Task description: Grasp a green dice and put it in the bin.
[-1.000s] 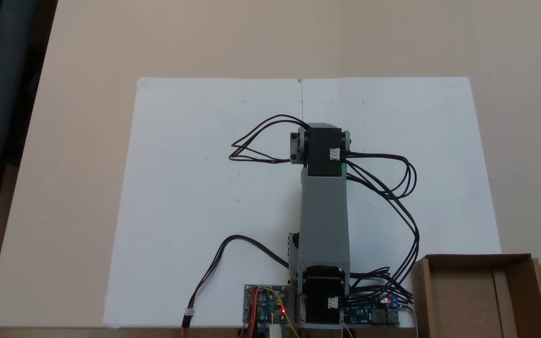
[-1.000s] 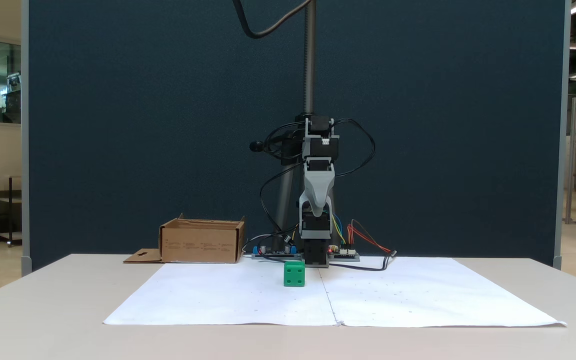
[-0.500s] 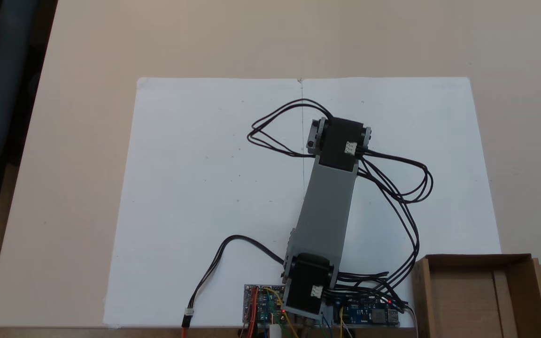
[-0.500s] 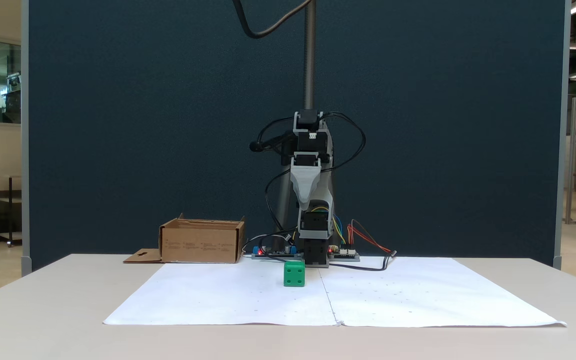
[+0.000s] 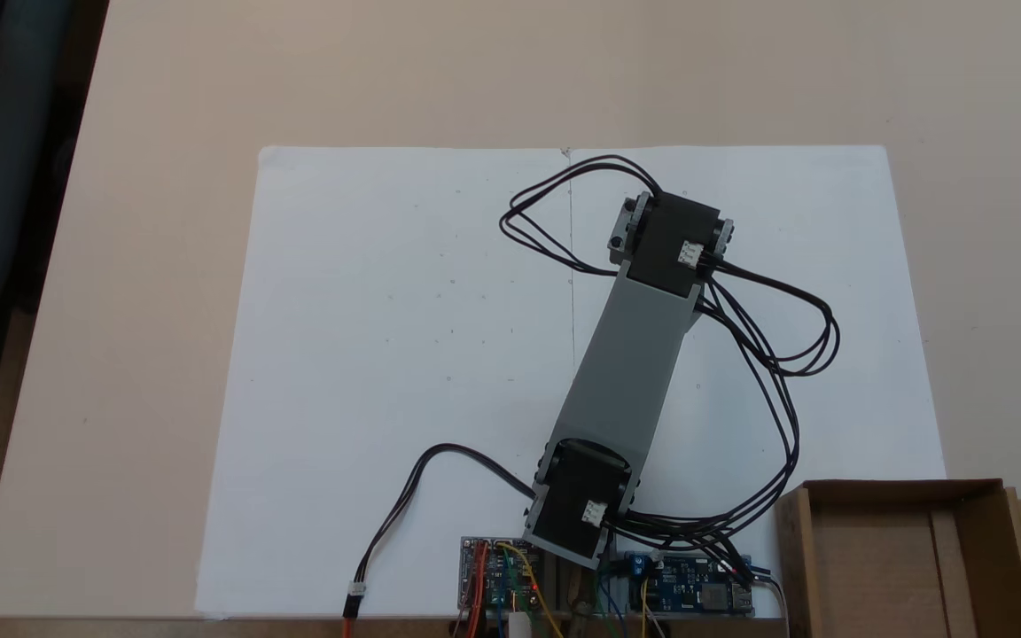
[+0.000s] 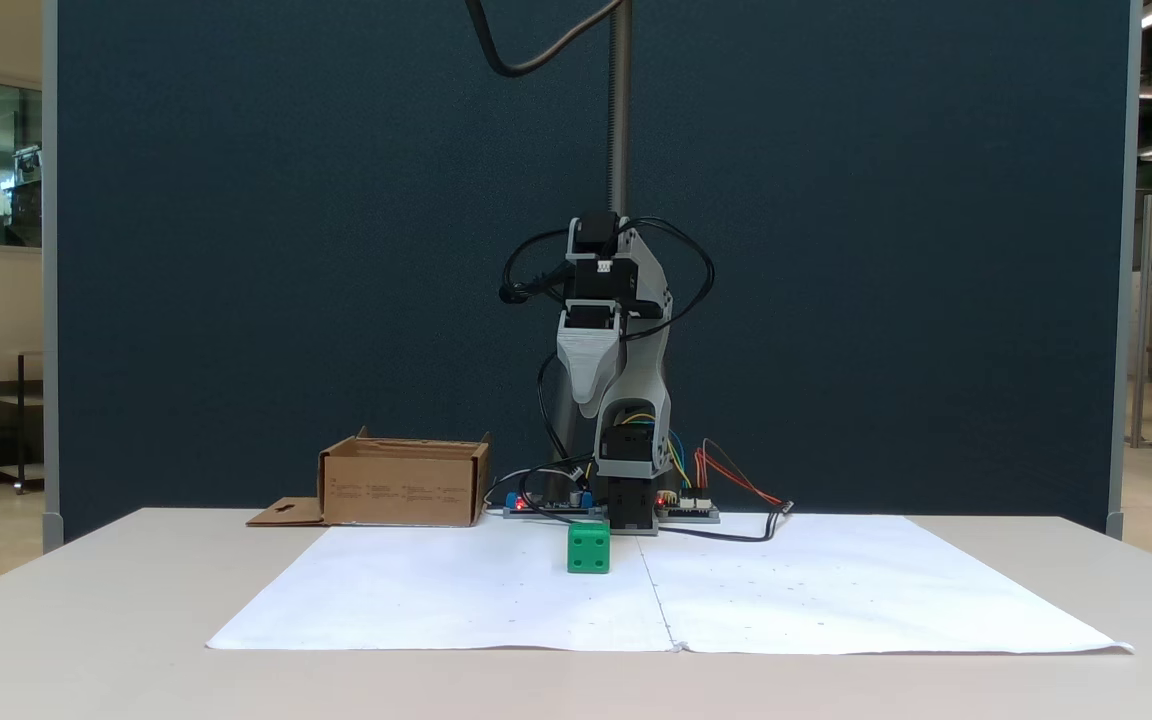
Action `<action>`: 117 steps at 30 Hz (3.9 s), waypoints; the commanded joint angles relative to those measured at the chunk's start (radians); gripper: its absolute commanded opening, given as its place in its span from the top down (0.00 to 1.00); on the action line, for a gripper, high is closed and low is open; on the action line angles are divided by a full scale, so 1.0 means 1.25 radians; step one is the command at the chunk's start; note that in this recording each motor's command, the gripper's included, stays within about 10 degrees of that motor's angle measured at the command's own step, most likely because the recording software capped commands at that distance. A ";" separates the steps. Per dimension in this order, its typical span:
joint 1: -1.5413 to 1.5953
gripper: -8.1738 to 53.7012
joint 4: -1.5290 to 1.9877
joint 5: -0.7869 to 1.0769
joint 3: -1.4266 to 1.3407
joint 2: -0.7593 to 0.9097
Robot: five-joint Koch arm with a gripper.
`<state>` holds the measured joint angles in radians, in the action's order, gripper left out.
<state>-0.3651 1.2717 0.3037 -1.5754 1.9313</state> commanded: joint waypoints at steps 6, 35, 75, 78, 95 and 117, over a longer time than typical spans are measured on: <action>0.009 0.17 0.040 0.072 -0.036 -0.006; 0.006 0.17 -0.184 0.038 -0.220 -0.128; 0.004 0.17 -0.379 -0.040 -0.368 -0.162; 0.002 0.17 -0.407 -0.042 -0.390 -0.166; 0.005 0.17 -0.485 -0.054 -0.406 -0.256; 0.010 0.29 -0.551 -0.081 -0.411 -0.320</action>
<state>-0.3482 0.6105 0.2608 -2.0877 1.5125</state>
